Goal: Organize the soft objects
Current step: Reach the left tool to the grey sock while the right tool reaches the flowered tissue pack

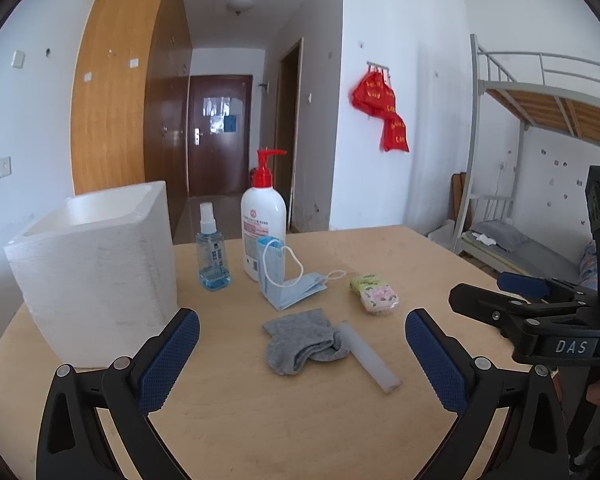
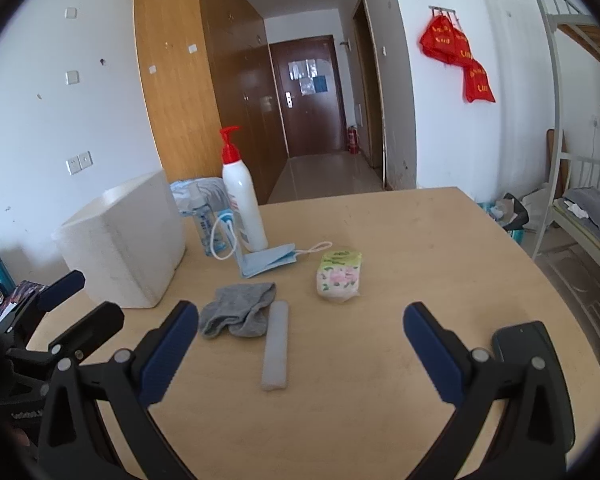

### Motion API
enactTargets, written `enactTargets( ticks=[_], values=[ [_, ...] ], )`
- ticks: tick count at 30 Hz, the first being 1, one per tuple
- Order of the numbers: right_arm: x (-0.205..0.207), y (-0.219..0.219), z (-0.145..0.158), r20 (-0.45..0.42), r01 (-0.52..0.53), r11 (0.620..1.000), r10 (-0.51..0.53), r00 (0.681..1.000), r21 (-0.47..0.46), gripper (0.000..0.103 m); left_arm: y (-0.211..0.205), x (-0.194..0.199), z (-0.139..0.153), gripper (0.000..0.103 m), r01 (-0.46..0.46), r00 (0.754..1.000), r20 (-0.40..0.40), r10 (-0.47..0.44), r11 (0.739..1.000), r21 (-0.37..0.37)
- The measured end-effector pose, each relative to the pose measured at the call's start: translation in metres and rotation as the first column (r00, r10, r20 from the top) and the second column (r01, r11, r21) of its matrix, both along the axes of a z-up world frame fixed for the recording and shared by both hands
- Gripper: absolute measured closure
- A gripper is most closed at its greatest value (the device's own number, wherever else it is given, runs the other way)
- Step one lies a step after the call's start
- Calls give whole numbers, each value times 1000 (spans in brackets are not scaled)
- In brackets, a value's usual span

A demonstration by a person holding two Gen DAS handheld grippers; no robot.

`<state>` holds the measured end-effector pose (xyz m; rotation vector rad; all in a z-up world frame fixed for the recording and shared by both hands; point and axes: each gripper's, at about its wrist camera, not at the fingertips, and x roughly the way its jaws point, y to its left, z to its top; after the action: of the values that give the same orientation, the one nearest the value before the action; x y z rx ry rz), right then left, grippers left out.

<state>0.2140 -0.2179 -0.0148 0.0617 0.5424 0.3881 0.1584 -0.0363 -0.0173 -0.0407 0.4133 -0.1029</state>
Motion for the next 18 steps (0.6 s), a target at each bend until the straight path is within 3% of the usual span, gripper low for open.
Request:
enactTargets(
  ticks=[7, 18],
  values=[
    [25, 6, -7, -45, -8, 1000, 7, 999, -27, 0, 4, 32, -12, 0, 4, 994, -109, -7, 999, -34],
    [71, 15, -19, -141, -38, 996, 27, 990, -77, 0, 3, 81, -35, 0, -1, 963, -271, -10, 999, -40]
  ],
)
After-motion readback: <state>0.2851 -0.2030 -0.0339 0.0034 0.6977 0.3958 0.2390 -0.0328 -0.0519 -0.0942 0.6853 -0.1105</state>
